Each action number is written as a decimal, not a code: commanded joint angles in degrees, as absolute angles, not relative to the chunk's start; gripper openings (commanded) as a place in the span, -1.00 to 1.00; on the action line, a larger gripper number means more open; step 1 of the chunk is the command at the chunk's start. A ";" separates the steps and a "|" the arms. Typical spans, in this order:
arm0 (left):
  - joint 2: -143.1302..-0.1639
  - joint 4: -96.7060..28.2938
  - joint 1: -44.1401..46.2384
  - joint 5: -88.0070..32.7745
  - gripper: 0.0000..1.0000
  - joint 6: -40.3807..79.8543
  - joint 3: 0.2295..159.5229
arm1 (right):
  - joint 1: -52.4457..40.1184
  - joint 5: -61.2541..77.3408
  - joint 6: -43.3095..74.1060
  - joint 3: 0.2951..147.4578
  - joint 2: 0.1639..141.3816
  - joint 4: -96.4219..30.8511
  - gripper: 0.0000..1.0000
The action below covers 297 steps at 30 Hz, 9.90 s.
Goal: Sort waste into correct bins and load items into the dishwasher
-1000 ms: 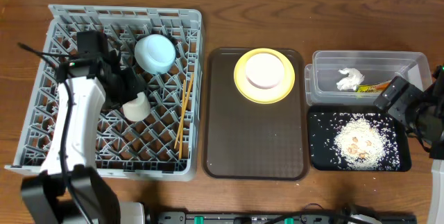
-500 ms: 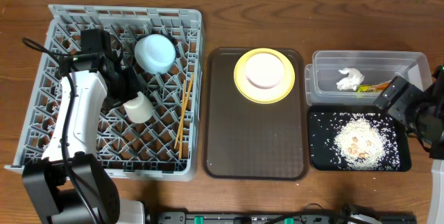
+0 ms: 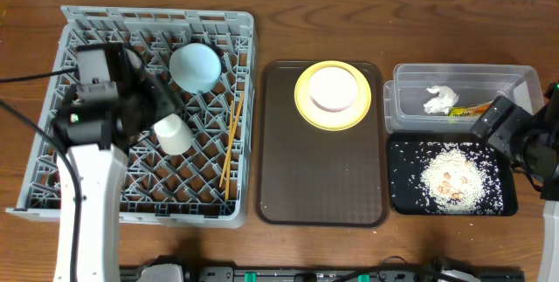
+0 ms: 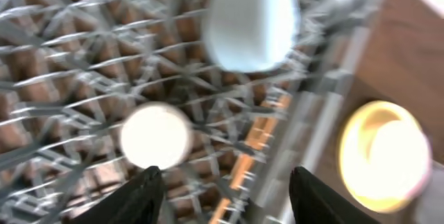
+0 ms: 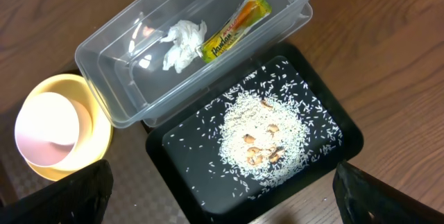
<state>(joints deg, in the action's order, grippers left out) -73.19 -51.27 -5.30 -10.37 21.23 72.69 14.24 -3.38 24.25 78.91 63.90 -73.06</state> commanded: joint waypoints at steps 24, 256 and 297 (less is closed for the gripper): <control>-116.14 -59.94 36.32 -9.76 0.32 16.08 112.46 | 14.20 -3.38 23.51 79.11 63.75 -73.12 0.99; -115.74 -52.99 70.48 7.81 -0.76 43.83 76.38 | 14.20 -3.38 23.51 79.11 63.77 -73.10 0.98; -67.09 -71.11 -6.09 -72.97 -0.85 -1.39 64.73 | 14.20 -3.38 23.51 79.11 63.77 -73.12 0.99</control>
